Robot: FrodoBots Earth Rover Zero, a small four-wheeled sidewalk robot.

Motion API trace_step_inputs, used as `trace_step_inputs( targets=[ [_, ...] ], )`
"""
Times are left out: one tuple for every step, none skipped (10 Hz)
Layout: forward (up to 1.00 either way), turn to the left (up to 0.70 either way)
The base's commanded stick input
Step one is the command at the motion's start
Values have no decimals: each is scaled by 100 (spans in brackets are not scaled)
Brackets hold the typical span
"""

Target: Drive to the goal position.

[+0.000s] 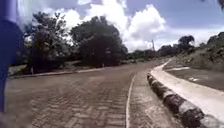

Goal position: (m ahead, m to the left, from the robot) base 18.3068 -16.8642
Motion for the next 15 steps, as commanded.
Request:
trace_step_inputs(
  targets=[
    [70,0],
    [70,0],
    [70,0],
    [70,0],
    [70,0],
    [70,0],
    [70,0],
    [70,0],
    [70,0],
    [70,-14],
    [70,-23],
    [70,0],
    [70,0],
    [70,0],
    [70,-4]
  ],
)
